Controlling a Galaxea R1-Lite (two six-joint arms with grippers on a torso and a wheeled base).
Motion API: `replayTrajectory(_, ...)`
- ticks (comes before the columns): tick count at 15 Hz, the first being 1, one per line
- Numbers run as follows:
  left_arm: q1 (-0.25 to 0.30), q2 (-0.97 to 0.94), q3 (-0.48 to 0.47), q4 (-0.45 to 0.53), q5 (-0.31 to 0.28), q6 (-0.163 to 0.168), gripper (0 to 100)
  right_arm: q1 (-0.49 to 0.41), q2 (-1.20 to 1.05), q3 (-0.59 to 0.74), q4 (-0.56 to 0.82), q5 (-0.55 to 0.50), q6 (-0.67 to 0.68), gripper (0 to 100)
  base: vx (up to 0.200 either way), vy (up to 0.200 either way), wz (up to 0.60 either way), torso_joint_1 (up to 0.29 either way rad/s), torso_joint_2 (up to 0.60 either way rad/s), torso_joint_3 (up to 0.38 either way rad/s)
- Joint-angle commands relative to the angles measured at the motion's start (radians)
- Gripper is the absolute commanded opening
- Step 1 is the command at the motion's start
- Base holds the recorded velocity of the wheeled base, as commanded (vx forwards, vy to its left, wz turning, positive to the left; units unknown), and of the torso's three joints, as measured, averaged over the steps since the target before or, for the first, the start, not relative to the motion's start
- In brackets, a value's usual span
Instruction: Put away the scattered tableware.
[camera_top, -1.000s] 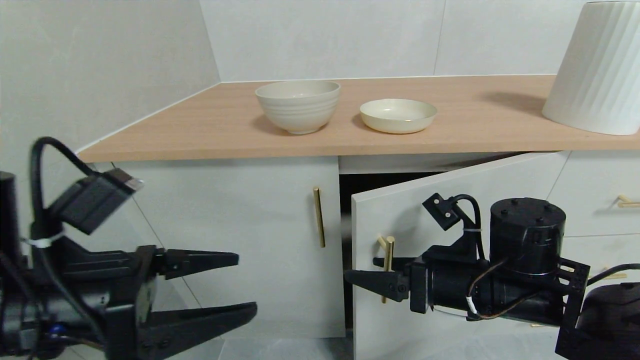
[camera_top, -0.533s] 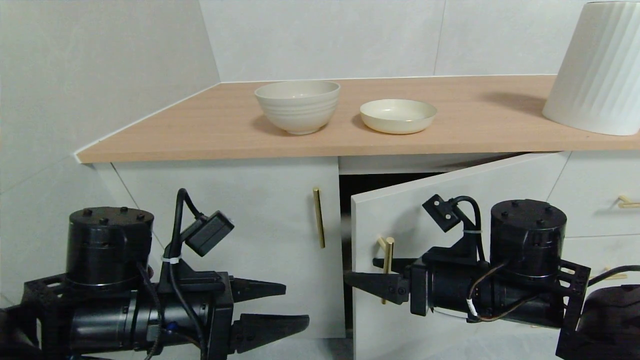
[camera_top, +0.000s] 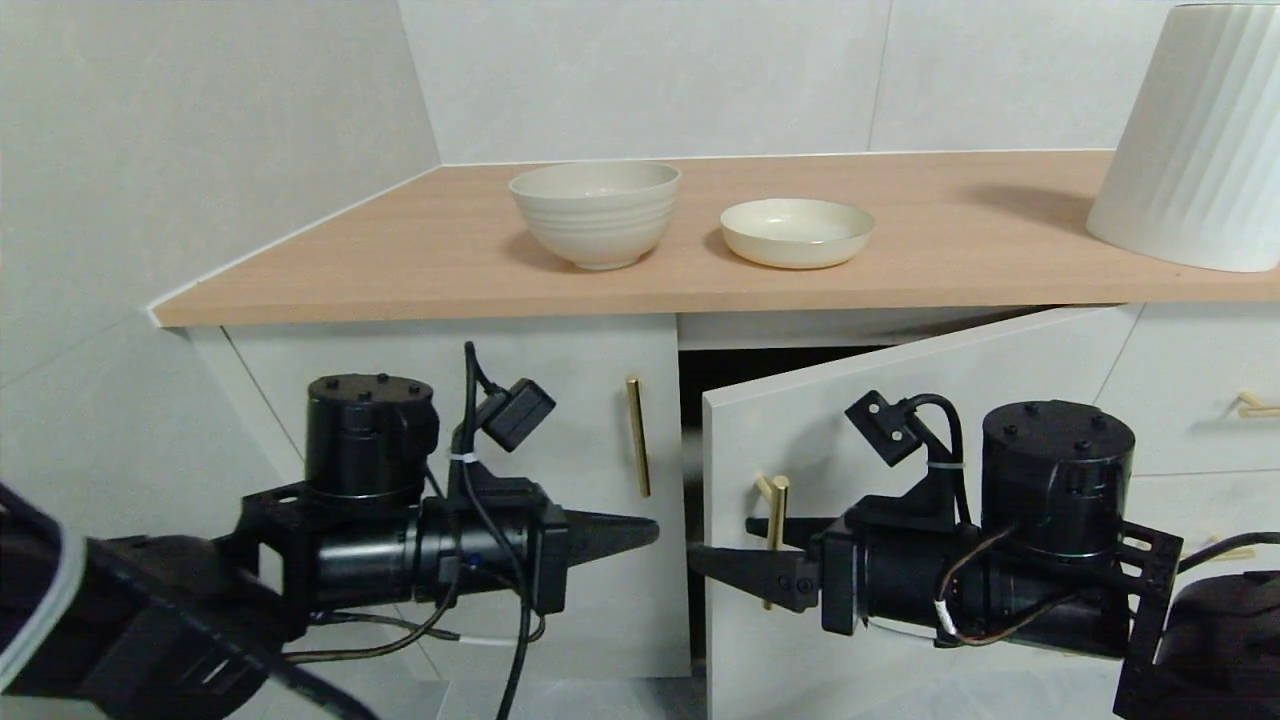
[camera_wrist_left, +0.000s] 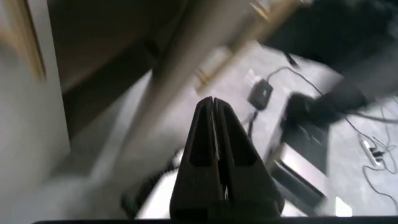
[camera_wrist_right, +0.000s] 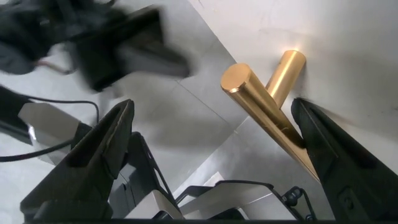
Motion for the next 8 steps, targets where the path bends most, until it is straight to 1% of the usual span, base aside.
replayTrajectory(1, -0.035, 0.207, -0.052, -0.155, 0.014, -0.004, 0, 0.000, 0.002, 0.005, 0.001, -0.001, -0.003, 100, 0.000, 0.000, 0.00, 0.000, 0.00, 0.000)
replayTrajectory(2, -0.044, 0.235, -0.046, -0.221, 0.040, -0.008, 0, 0.000, 0.002, 0.005, 0.001, -0.001, -0.012, 100, 0.000, 0.000, 0.00, 0.000, 0.00, 0.000)
replayTrajectory(3, -0.047, 0.250, -0.042, -0.261, 0.058, -0.008, 0, 0.000, 0.002, 0.008, 0.001, -0.001, -0.023, 100, 0.000, 0.000, 0.00, 0.000, 0.00, 0.000)
replayTrajectory(4, -0.049, 0.253, -0.042, -0.266, 0.060, -0.008, 0, 0.000, 0.002, 0.009, 0.001, -0.001, -0.027, 100, 0.000, 0.000, 0.00, 0.000, 0.00, 0.000)
replayTrajectory(5, -0.064, 0.255, -0.048, -0.273, 0.075, -0.008, 0, 0.000, -0.009, 0.017, 0.001, -0.001, -0.044, 100, 0.000, 0.000, 0.00, 0.000, 0.00, 0.000)
replayTrajectory(7, -0.082, 0.248, -0.049, -0.278, 0.078, -0.008, 0, 0.000, -0.012, 0.020, 0.001, -0.001, -0.046, 100, 0.000, 0.000, 0.00, 0.000, 0.00, 0.000)
replayTrajectory(8, -0.101, 0.256, -0.063, -0.318, 0.080, -0.008, 0, 0.000, -0.015, 0.026, 0.001, 0.001, -0.046, 100, 0.000, 0.000, 0.00, 0.000, 0.00, 0.000)
